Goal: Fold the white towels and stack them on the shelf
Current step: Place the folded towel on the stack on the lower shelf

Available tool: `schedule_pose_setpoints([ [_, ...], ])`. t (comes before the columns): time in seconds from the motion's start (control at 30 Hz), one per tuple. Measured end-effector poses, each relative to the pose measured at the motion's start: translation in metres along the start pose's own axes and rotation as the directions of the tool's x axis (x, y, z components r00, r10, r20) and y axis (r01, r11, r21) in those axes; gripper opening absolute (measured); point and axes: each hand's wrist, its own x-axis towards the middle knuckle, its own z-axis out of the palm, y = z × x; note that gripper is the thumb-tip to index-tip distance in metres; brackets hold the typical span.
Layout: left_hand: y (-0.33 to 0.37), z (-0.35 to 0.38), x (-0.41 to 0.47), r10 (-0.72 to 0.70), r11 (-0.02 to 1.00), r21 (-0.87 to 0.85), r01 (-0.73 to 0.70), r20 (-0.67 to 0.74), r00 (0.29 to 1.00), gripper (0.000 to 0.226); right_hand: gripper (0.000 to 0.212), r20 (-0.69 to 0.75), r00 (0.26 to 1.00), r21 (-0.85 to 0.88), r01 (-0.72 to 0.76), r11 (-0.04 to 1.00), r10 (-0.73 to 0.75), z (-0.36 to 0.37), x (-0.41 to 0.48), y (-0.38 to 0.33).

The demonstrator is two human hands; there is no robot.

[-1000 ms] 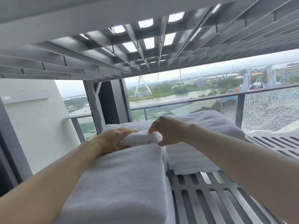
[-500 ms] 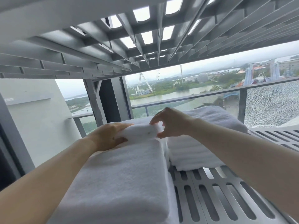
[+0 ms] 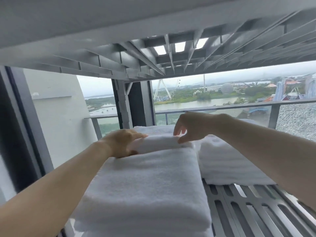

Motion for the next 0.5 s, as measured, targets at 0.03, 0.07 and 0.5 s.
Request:
schedule_pose_setpoints([
  [0.03,0.0,-0.001,-0.001,-0.002,1.0,0.01,0.002,0.006,1.0,0.066,0.033,-0.027,1.0,0.011,0.009,1.0,-0.009,-0.001,0.006,-0.01],
  [0.07,0.001,-0.001,-0.002,-0.004,1.0,0.007,0.004,0.008,1.0,0.067,0.033,-0.06,0.998,0.006,0.022,1.0,-0.022,0.001,0.013,-0.02],
  [0.5,0.02,0.022,-0.024,-0.108,0.99,-0.101,0.103,-0.045,0.993,0.074,0.057,0.004,0.987,-0.219,-0.156,0.963,0.161,0.061,0.042,-0.079],
])
